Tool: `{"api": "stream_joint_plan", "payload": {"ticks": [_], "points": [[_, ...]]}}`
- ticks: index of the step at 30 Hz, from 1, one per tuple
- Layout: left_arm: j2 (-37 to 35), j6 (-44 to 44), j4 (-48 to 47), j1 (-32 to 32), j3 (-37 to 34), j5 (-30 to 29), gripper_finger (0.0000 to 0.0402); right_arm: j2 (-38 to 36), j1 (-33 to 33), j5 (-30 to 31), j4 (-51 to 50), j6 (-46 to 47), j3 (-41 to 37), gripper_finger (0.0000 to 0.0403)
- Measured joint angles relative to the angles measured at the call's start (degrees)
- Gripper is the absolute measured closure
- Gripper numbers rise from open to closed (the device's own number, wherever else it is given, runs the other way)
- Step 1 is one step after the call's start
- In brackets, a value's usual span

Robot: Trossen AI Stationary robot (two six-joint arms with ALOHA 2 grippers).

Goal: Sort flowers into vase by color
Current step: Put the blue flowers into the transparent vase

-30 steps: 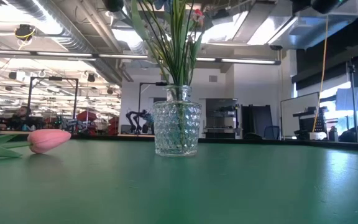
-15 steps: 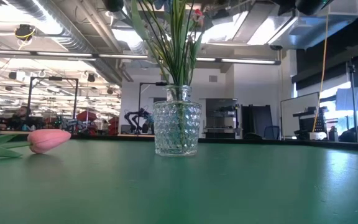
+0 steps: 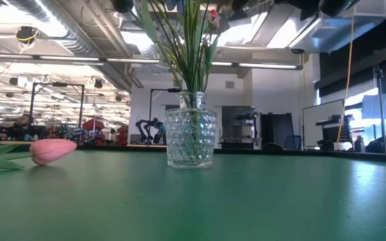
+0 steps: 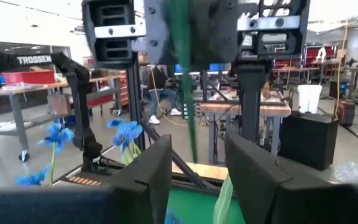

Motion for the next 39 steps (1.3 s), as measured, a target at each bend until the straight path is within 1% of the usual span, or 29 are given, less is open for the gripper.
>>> {"api": "stream_joint_plan", "payload": {"ticks": [4, 10, 21, 23, 25, 30, 31, 36, 39], "points": [[0.1, -0.1, -2.5, -0.3, 0.0, -1.1, 0.0401, 0.0, 0.1, 0.0, 1.0, -0.2, 0.0, 0.0254], [1.0, -0.8, -2.4, 0.3, 0.0, -1.1, 0.0401, 0.0, 0.1, 0.2, 3.2, 0.4, 0.0, 0.0253], [3.0, -1.6, -2.3, 1.8, 0.0, -0.6, 0.0401, 0.0, 0.1, 1.2, 2.9, 0.5, 0.0, 0.0257], [3.0, -1.7, -2.3, 1.8, 0.0, -0.6, 0.0401, 0.0, 0.1, 1.2, 2.9, 0.6, 0.0, 0.0270], [3.2, -1.7, -1.8, 1.8, 0.0, -0.7, 0.0401, 0.0, 0.1, 1.2, 2.8, 0.5, 0.0, 0.0292], [3.5, -1.7, -2.3, 1.8, 0.0, -0.7, 0.0401, 0.0, 0.1, 0.7, 2.7, 0.0, 0.0, 0.0379], [3.4, -1.8, -2.2, 1.8, 0.0, -0.7, 0.0401, 0.0, 0.1, 0.6, 2.9, 0.0, 0.0, 0.0387], [3.4, -0.9, -2.2, 1.4, 0.0, -0.7, 0.0401, -1.2, 0.0, 0.3, 1.5, -0.1, 0.0, 0.0379], [2.8, 1.6, -2.2, 0.3, 0.0, -2.1, 0.0402, -4.1, -0.6, 0.5, -2.2, -2.1, -0.1, 0.0392]]}}
